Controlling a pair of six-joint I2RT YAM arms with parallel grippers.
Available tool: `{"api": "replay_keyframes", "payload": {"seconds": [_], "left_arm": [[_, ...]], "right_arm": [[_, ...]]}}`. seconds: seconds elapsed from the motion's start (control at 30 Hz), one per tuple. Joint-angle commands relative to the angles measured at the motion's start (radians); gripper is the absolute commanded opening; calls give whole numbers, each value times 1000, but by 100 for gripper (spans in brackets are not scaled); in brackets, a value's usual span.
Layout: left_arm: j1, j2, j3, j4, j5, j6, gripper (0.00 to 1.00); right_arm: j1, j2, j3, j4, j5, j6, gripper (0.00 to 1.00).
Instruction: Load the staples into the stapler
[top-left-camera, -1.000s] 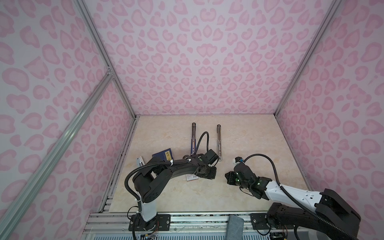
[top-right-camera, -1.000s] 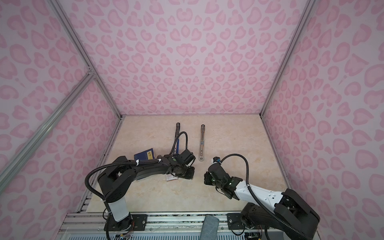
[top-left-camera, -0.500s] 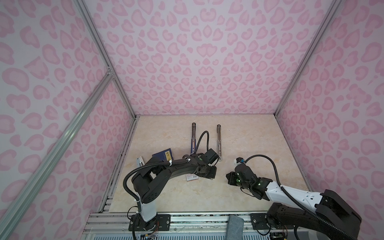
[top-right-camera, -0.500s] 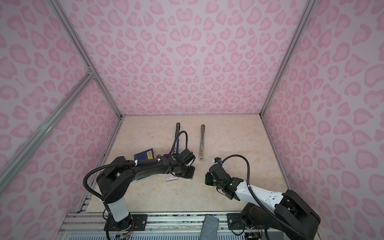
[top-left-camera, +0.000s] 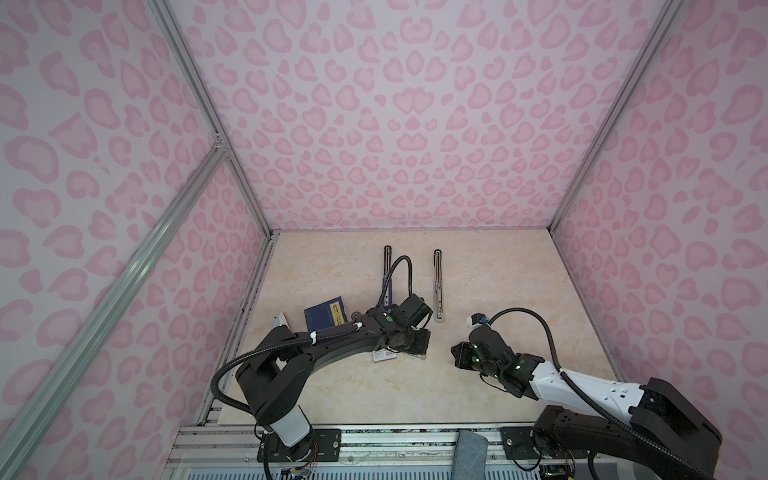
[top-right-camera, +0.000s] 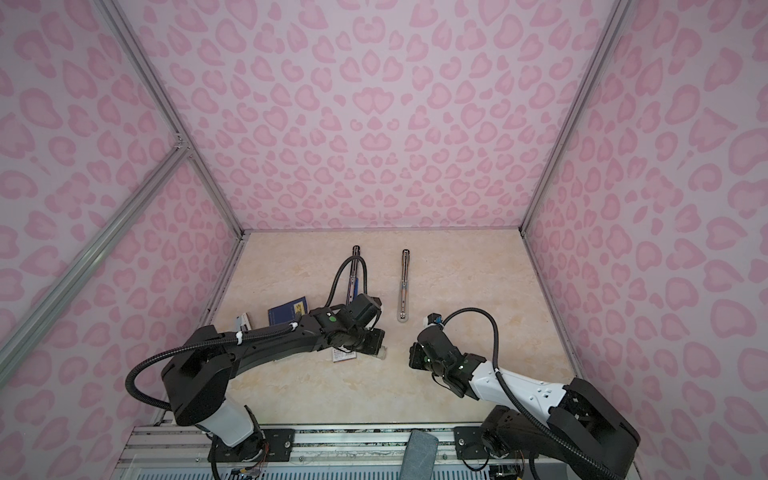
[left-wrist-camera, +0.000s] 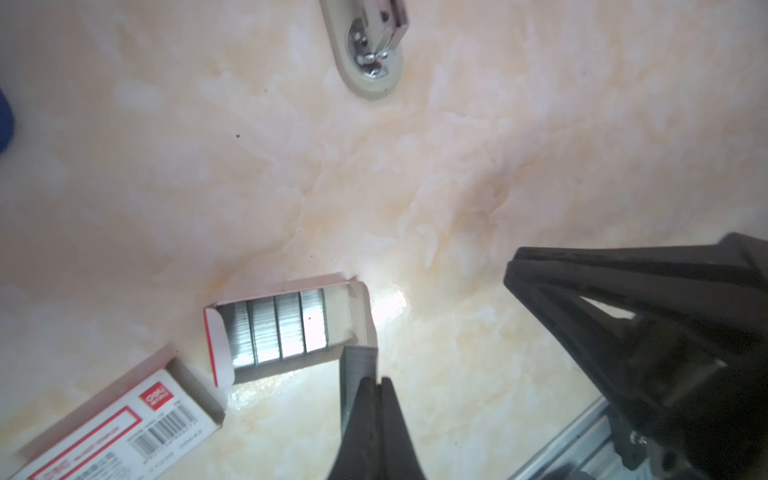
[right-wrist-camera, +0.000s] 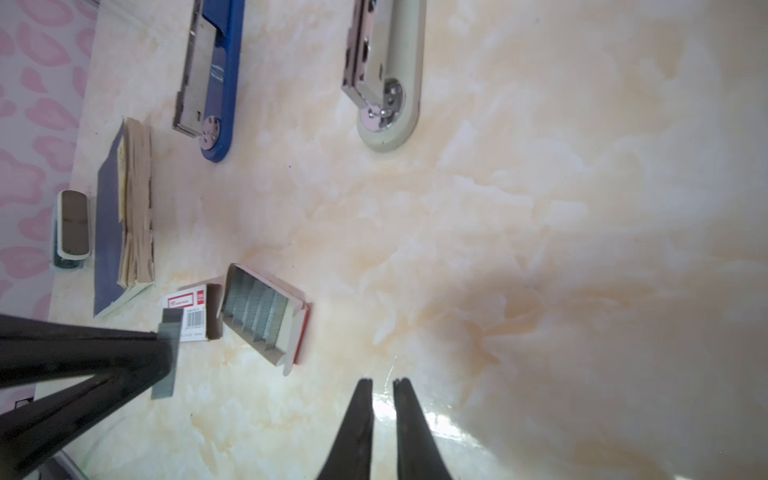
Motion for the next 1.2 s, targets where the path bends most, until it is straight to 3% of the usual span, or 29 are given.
{"api": "replay_keyframes", "payload": {"seconds": [0.0,0.2,0.43,0.53,0.73,1.0,1.17], "left_arm": [[39,-79,-19,36,42,47,3],[180,-241,-68,137,248,87,3],[305,-379,-151,316,520,134,4],[326,-417,-171,386,613,131,4],[326,-482,-216,500,708,73,4],[323,-525,-286,654,755,-43,3],[315,-555,-298,677,751,-65,4]], "right_arm": [[-16,-38,20,37,-30,-62,21],[-107,-126,77,54,-144,-147,34],[-282,-153,104,236,-467,-128,38],[-301,-115,150,298,-569,-106,38],[-293,-60,188,490,-653,4,42],[-213,-5,233,673,-723,101,43],[-171,3,242,698,-730,85,44]]}}
